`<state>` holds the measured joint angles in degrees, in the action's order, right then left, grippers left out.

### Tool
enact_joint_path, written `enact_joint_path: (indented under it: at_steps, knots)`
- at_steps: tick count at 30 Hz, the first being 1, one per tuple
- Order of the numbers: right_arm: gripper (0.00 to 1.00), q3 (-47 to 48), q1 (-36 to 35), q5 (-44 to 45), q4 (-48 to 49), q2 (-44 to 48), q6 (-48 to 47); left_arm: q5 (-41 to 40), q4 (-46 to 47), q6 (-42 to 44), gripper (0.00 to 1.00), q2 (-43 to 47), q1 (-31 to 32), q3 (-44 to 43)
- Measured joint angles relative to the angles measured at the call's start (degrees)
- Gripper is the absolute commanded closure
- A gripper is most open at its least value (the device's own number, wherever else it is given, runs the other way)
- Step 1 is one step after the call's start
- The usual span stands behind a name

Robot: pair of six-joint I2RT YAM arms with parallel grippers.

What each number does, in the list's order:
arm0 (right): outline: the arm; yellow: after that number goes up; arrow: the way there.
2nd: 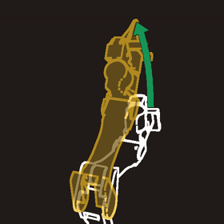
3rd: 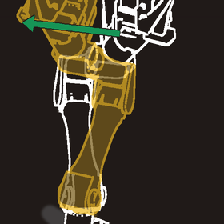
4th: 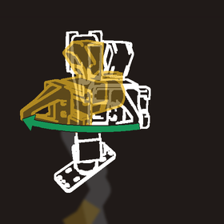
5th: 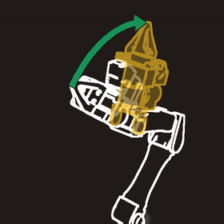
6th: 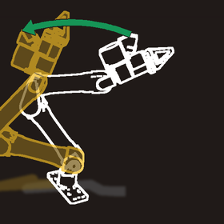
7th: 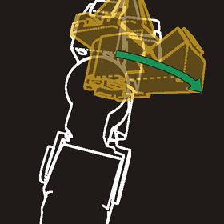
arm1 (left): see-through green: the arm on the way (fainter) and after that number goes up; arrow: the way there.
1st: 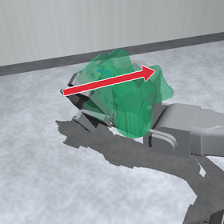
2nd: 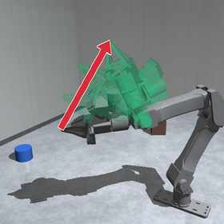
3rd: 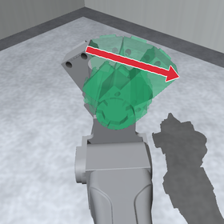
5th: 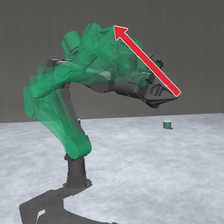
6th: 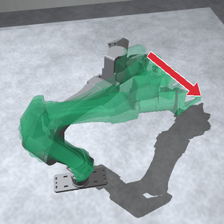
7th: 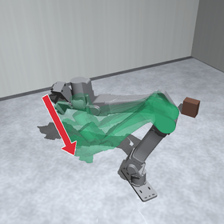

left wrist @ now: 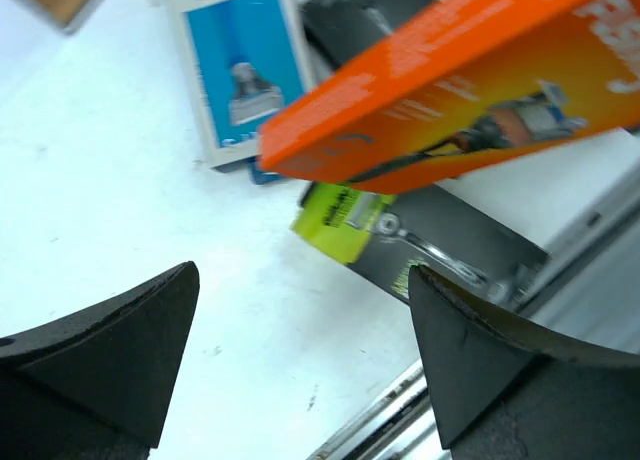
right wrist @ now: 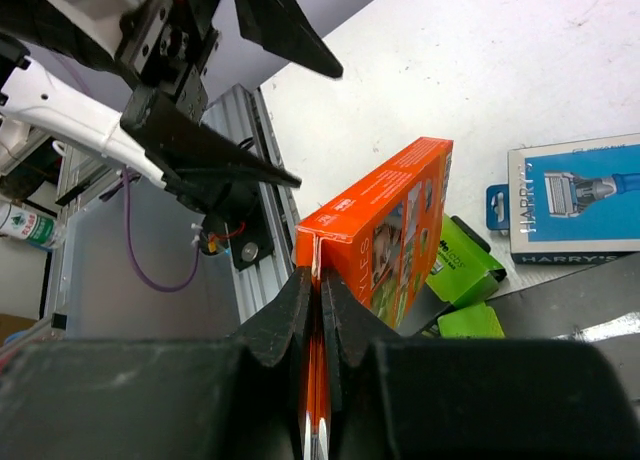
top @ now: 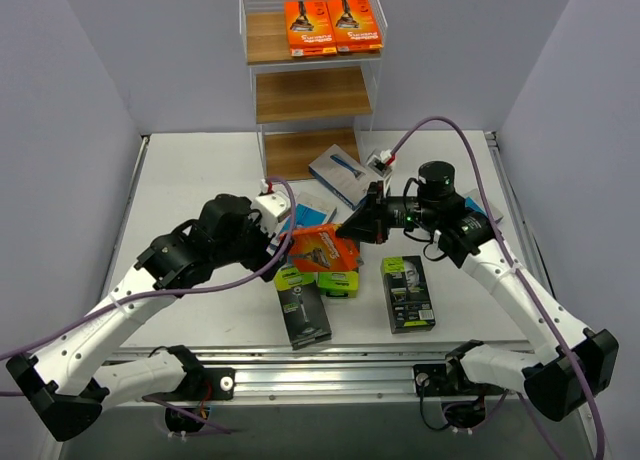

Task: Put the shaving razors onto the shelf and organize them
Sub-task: Pass the shaving razor from the left arm to the right, then place the shaving razor onto shelf

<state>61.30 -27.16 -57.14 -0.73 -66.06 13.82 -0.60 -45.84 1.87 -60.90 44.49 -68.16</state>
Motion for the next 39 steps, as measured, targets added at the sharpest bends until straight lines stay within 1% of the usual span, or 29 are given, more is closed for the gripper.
enact_joint_path:
  at_steps: [5,9,12,16,21,27,33,39]
  knots:
    - [1.00,1.8,0.6,1.1,0.2,-1.9,1.2,-10.4,2.5,-1.1,0.06,-0.5,-4.3,-1.7]
    - [1.00,4.4,1.7,2.8,1.9,-2.5,4.5,-17.4,6.1,-2.9,0.06,-0.6,-7.4,-1.9]
    - [1.00,7.4,3.0,4.9,4.6,-3.6,8.1,-21.7,11.3,-4.0,0.06,1.3,-7.9,1.6]
    - [1.00,13.0,4.9,7.5,8.7,-6.0,13.6,-25.1,16.4,-4.9,0.06,5.4,-8.0,9.4]
    - [1.00,21.2,7.6,9.4,17.0,-9.9,23.1,-29.1,17.9,-6.3,0.06,7.1,-8.5,13.7]
    - [1.00,29.8,10.8,11.8,30.0,-16.7,35.1,-30.5,19.9,-8.0,0.06,8.0,-8.6,14.1]
    - [1.00,33.8,13.8,15.5,43.5,-24.6,48.0,-30.2,20.1,-9.1,0.06,7.1,-8.1,14.1]
    - [1.00,37.4,16.1,20.6,51.7,-32.6,56.8,-29.1,20.1,-9.4,0.06,6.6,-6.9,14.1]
